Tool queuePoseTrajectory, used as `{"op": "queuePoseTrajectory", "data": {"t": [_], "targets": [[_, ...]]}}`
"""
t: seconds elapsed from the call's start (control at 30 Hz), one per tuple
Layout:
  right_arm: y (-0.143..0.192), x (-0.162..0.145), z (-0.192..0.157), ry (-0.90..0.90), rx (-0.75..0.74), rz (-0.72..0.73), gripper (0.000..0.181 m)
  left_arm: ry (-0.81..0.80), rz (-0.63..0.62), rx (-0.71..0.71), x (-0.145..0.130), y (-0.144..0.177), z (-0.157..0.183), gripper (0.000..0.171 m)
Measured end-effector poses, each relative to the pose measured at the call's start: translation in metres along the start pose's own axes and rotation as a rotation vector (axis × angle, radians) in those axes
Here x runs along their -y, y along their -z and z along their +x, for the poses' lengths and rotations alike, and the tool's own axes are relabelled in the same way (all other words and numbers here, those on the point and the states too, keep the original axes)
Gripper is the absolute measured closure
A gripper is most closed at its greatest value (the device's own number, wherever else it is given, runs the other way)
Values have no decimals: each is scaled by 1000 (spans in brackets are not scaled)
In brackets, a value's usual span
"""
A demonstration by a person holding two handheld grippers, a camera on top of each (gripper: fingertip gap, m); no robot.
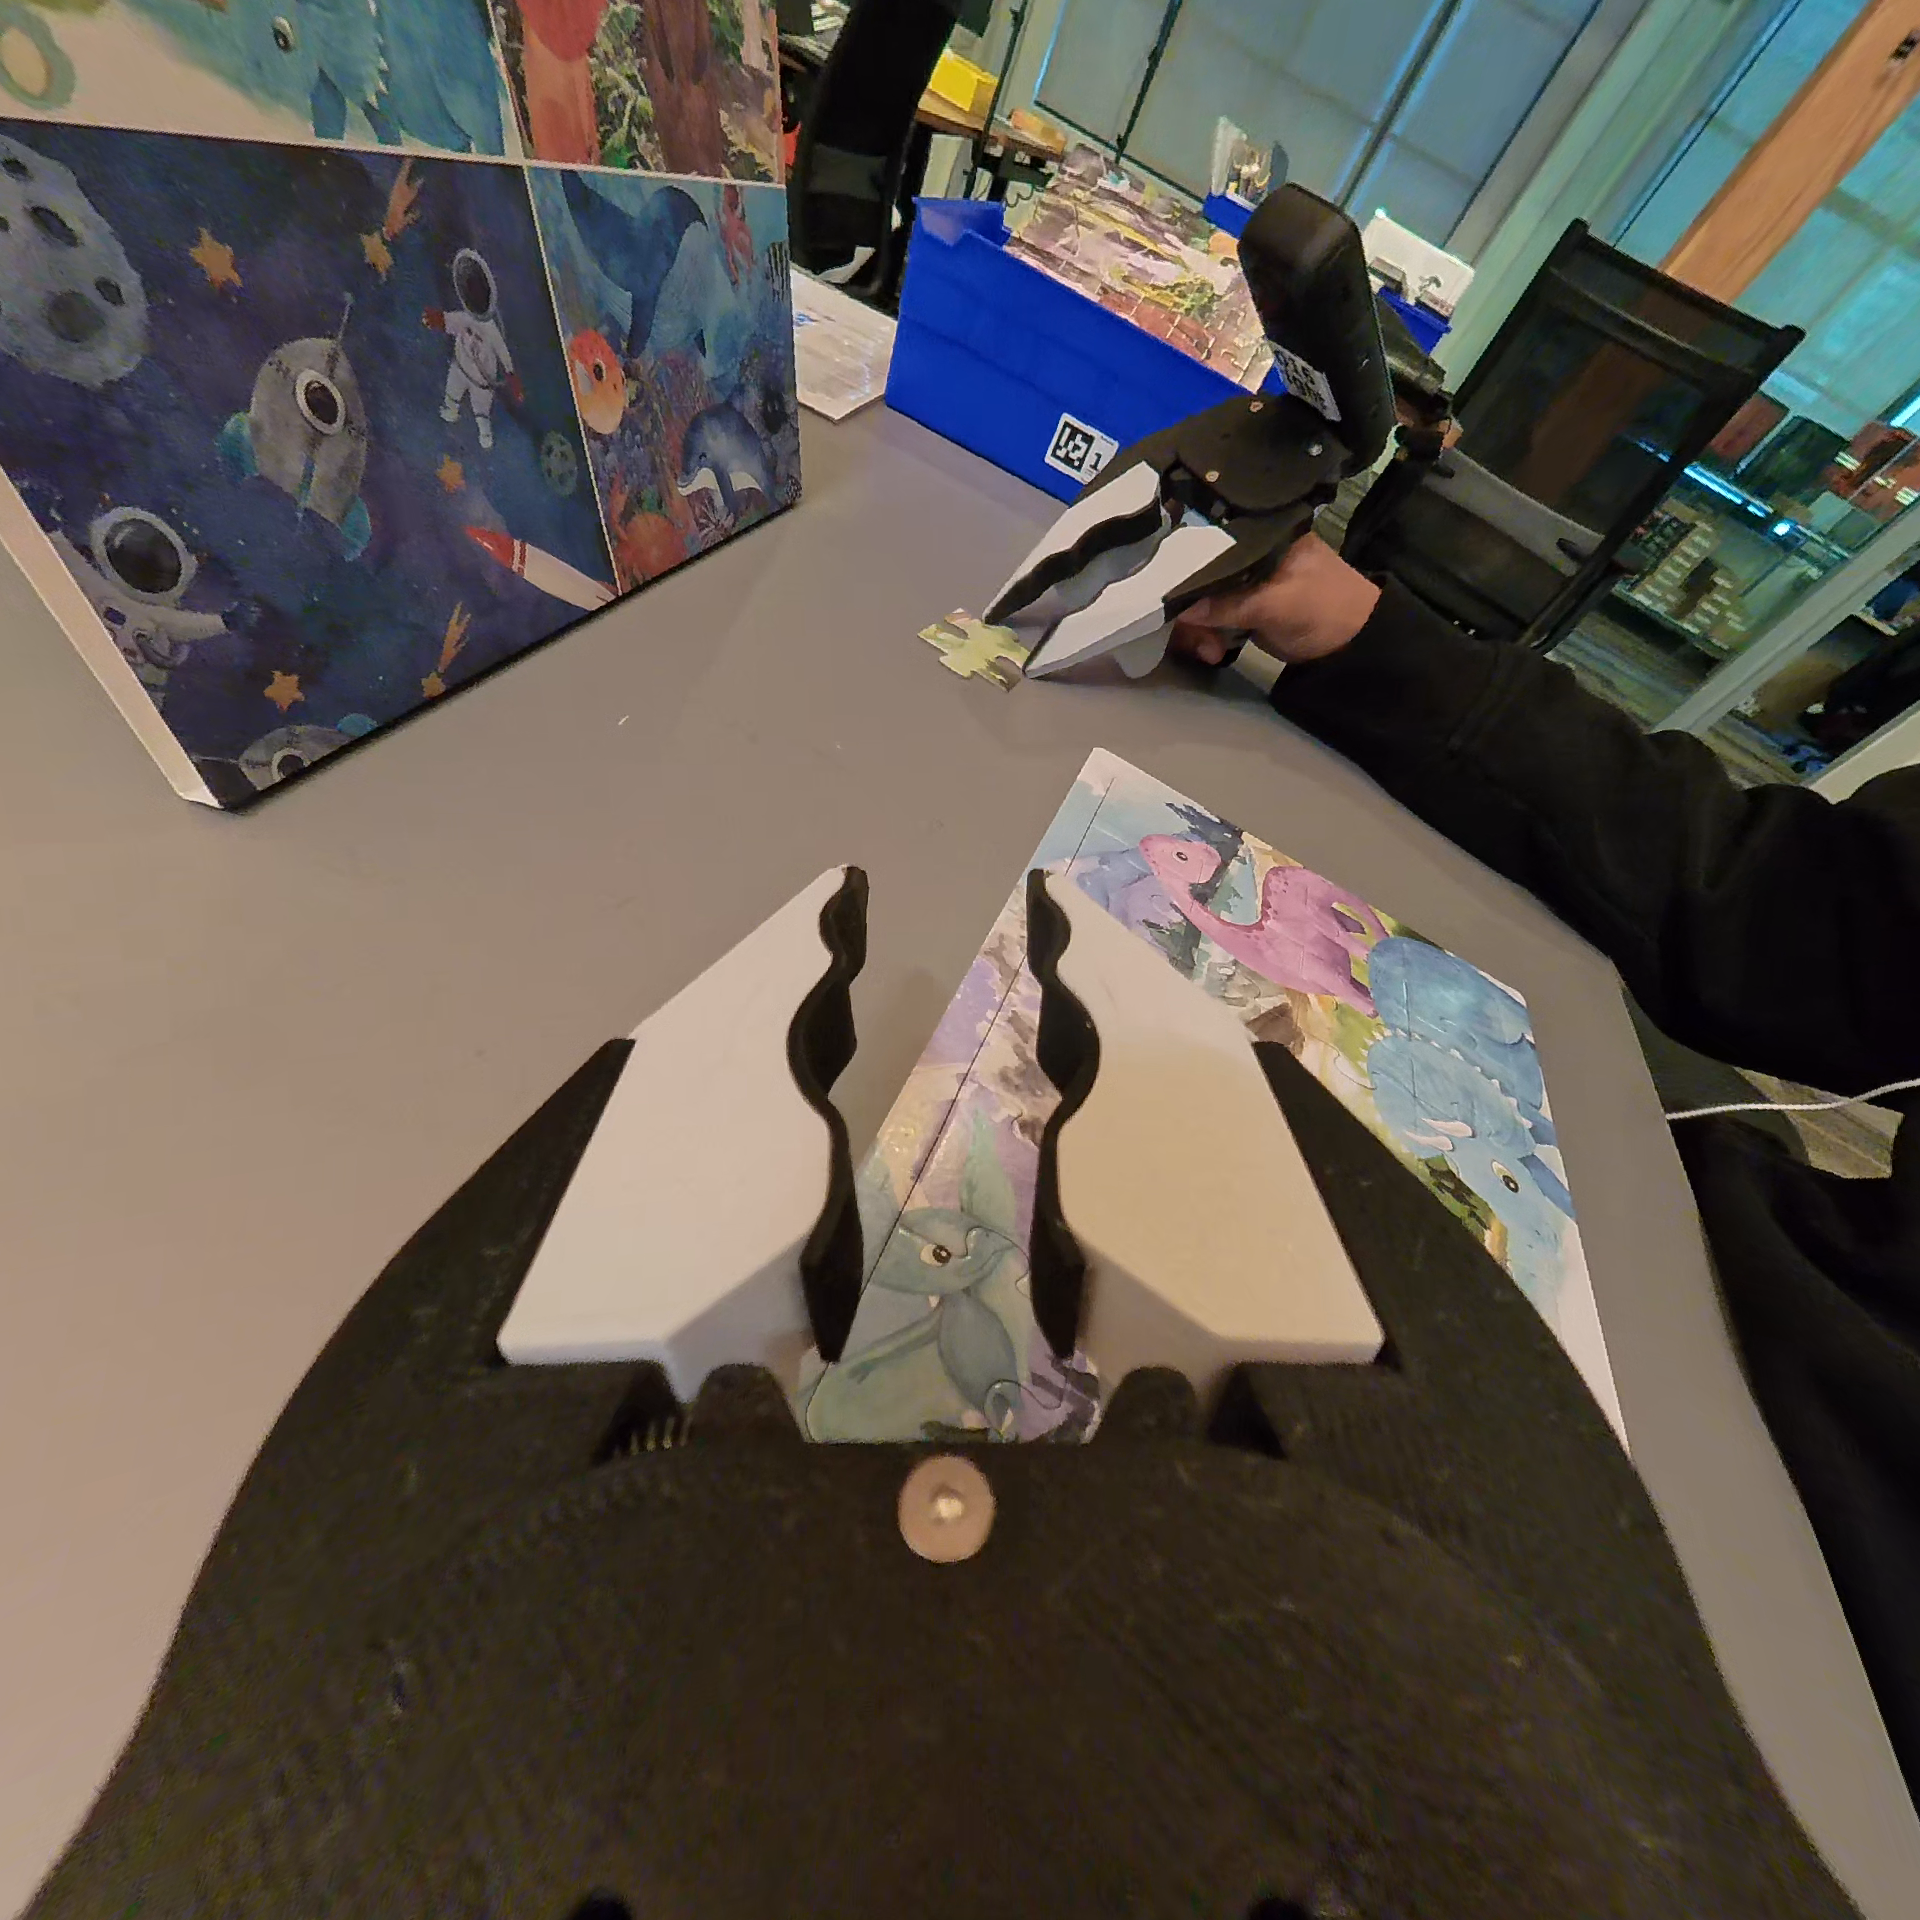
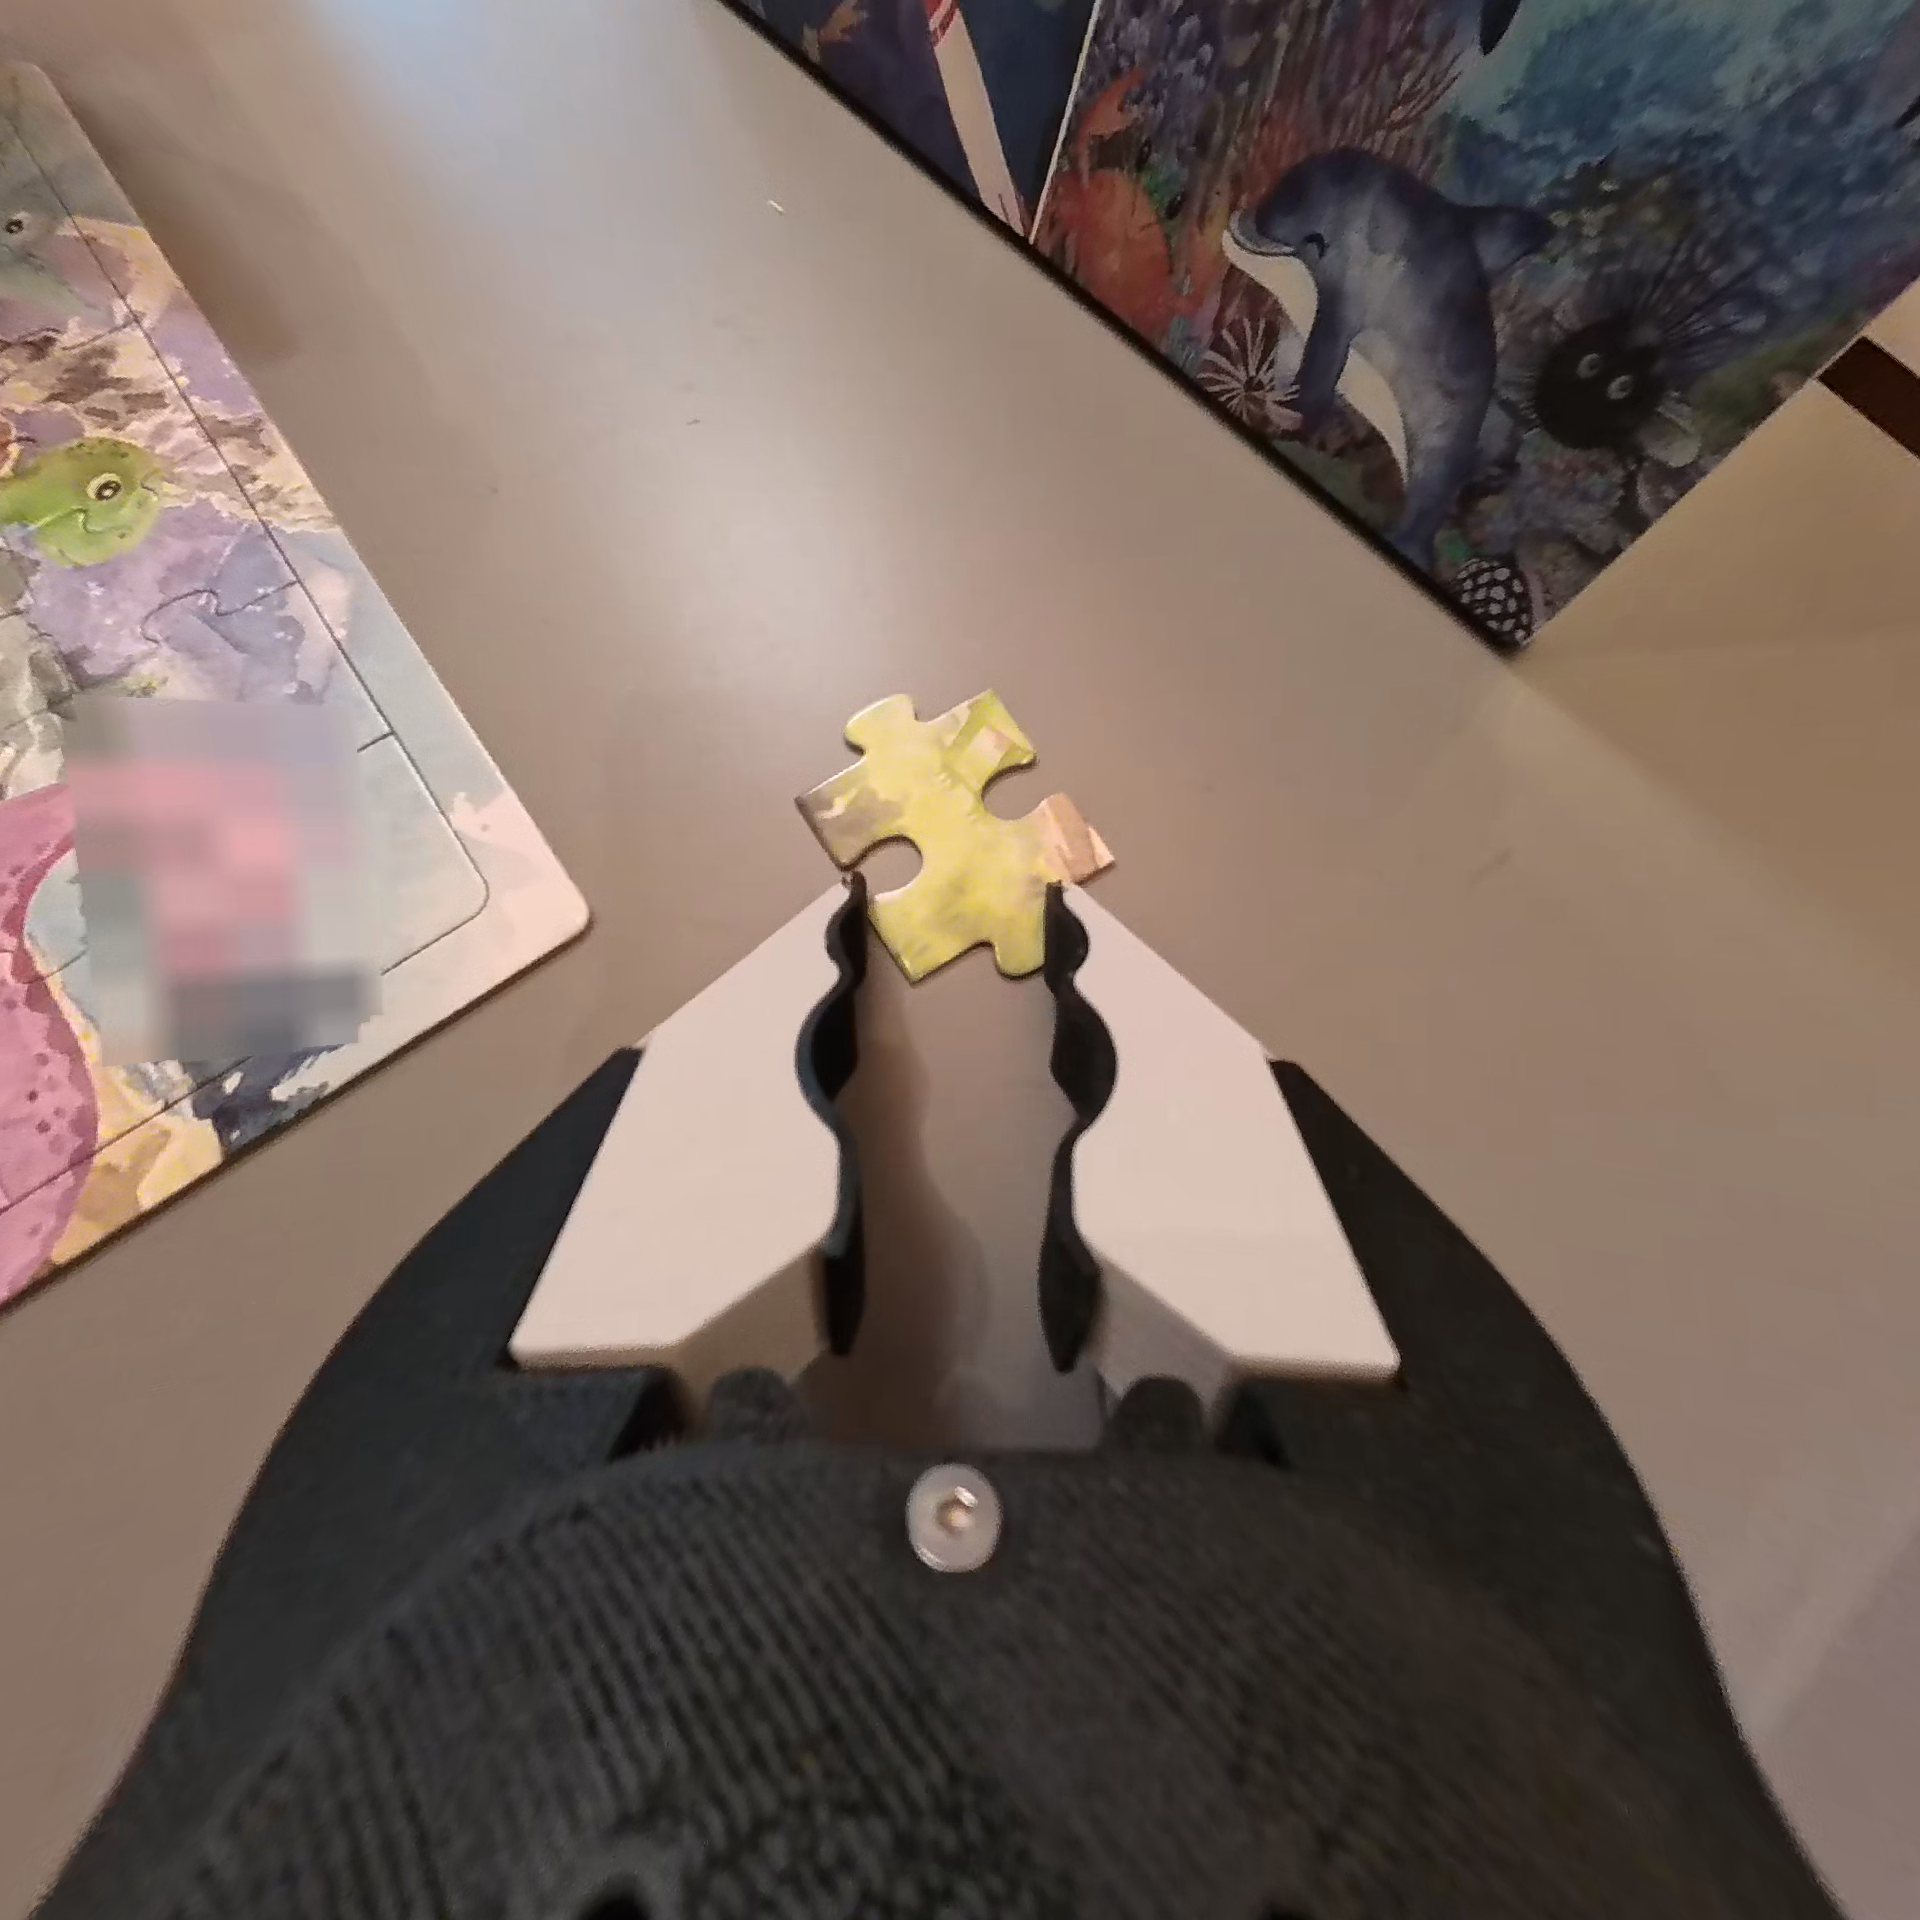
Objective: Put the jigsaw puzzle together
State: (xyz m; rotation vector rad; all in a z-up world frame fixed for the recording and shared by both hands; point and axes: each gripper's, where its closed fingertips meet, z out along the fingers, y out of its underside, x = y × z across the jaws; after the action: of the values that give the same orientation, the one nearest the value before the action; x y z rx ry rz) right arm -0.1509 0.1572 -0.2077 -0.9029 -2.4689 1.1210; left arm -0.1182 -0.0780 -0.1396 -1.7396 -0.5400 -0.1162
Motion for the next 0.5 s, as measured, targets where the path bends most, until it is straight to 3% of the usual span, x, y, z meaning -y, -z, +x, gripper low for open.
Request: {"op": "queuePoseTrajectory", "data": {"t": [0.33, 0.37, 0.4, 0.5], "targets": [[5, 8, -11, -26, 64, 56, 149, 6, -4, -1, 0, 0, -1, 142], [7, 12, -14, -34, 81, 77, 152, 7, -4, -1, 0, 0, -1, 142], [9, 16, -17, -37, 100, 102, 167, 7, -4, -1, 0, 0, -1, 142], [15, 30, -32, -55, 171, 157, 158, 7, -5, -1, -1, 0, -1, 142]]}}
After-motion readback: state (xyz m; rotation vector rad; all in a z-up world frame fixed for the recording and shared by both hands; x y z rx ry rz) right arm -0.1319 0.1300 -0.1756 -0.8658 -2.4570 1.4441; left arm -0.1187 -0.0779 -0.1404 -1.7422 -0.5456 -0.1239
